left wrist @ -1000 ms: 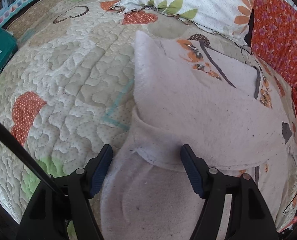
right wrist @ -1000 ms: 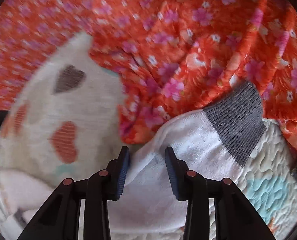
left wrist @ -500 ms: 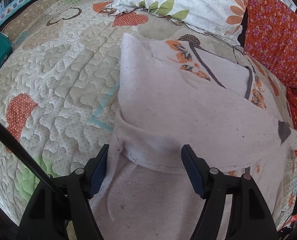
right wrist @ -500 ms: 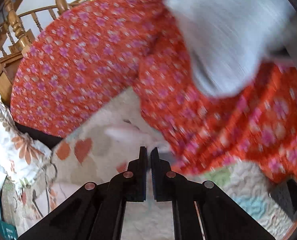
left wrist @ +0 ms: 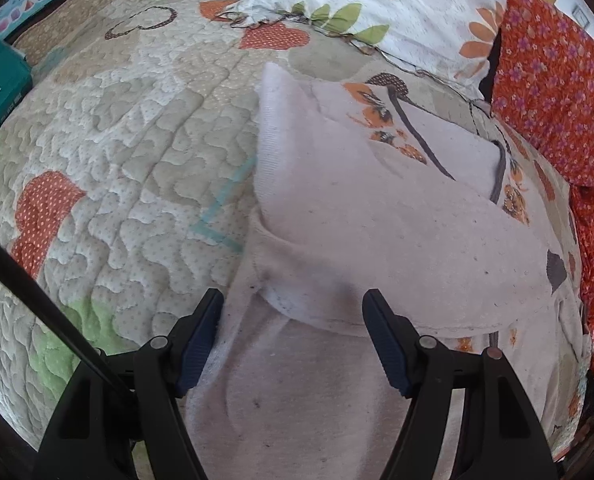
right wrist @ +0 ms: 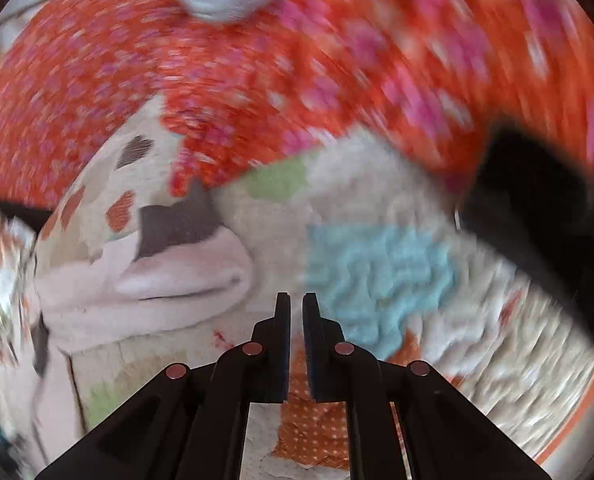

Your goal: Fold small clothes

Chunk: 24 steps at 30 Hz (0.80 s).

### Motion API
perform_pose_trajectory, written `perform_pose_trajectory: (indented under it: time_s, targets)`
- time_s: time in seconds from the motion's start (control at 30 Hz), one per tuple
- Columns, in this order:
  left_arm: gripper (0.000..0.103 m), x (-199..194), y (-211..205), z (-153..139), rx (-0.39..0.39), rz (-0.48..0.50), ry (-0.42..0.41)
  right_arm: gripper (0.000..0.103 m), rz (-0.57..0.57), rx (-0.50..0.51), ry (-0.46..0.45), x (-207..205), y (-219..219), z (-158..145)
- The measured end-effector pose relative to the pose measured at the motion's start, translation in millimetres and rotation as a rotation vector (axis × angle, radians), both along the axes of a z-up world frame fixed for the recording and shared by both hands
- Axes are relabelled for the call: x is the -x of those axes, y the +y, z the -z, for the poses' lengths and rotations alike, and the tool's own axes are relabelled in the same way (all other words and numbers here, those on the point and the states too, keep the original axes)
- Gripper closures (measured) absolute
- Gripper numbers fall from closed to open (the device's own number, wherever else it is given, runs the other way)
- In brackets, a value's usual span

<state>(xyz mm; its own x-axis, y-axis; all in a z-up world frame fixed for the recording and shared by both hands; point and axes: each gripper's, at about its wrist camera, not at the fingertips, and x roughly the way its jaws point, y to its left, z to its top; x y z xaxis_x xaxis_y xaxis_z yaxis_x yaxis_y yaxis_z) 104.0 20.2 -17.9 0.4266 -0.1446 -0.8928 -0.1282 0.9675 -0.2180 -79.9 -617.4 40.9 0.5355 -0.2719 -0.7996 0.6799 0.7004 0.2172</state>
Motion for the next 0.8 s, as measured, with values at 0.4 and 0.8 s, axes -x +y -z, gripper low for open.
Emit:
perform_pose_trajectory:
  time_s: [0.4,0.8]
  targets:
    - [0.031,0,-9,7,-0.063,0.032,-0.002,0.054,-0.166,0.064,0.114,-129,-14,21]
    - [0.031,3,9,-17,0.029,-0.017,-0.061,0.099,0.130,0.281,0.024,-64,-45,-78]
